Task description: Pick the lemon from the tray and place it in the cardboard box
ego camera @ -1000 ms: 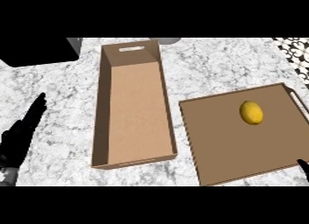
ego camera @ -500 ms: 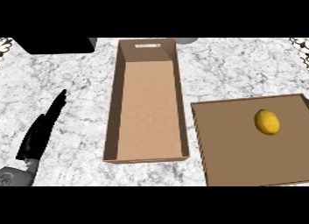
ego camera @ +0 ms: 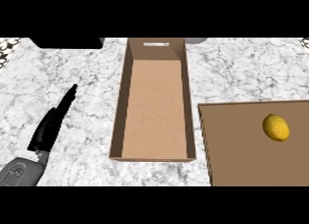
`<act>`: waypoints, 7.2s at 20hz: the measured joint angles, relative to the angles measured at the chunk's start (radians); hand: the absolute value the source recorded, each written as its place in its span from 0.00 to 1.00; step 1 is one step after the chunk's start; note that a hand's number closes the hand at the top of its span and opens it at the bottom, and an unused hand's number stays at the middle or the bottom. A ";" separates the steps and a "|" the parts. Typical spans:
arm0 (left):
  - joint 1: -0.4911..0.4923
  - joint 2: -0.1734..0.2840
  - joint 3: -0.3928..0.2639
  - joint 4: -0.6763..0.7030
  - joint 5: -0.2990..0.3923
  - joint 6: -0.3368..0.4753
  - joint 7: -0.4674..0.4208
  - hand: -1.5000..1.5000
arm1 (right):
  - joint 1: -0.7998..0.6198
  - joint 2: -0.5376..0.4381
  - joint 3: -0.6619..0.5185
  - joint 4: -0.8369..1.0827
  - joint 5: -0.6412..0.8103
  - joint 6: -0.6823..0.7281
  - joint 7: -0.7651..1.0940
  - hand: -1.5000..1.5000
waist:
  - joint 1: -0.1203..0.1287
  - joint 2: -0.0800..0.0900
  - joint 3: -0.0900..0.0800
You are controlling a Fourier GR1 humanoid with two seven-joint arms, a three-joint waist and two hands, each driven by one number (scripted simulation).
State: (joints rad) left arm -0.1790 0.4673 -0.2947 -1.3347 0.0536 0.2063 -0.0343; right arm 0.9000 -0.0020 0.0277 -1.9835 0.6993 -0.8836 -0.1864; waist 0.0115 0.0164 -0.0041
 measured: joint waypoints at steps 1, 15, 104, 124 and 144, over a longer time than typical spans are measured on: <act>-0.001 -0.007 -0.001 0.011 -0.005 0.002 -0.009 0.50 | -0.002 0.000 0.004 -0.012 0.045 0.013 0.061 0.00 | 0.002 0.001 0.000; 0.000 -0.033 0.052 0.055 -0.031 -0.044 -0.027 0.50 | -0.386 -0.001 0.076 -0.033 0.501 0.373 0.730 0.00 | -0.004 -0.013 0.003; -0.056 -0.263 0.221 0.038 -0.309 -0.276 0.010 0.50 | -1.463 -0.032 0.669 0.397 0.751 1.048 1.131 1.00 | 0.124 -0.025 -0.006; -0.001 -0.239 0.278 0.038 -0.301 -0.246 -0.015 0.50 | -1.889 -0.016 0.583 0.526 0.425 1.130 1.360 1.00 | 0.030 -0.019 0.002; 0.007 -0.245 0.290 0.023 -0.308 -0.240 -0.006 0.50 | -1.770 -0.002 0.454 0.698 0.133 0.619 1.158 0.00 | 0.020 -0.010 0.005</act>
State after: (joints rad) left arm -0.1717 0.2227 -0.0044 -1.3119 -0.2543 -0.0340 -0.0408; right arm -0.8704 -0.0044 0.4815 -1.2852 0.8319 -0.2644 0.9718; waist 0.0319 0.0067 0.0008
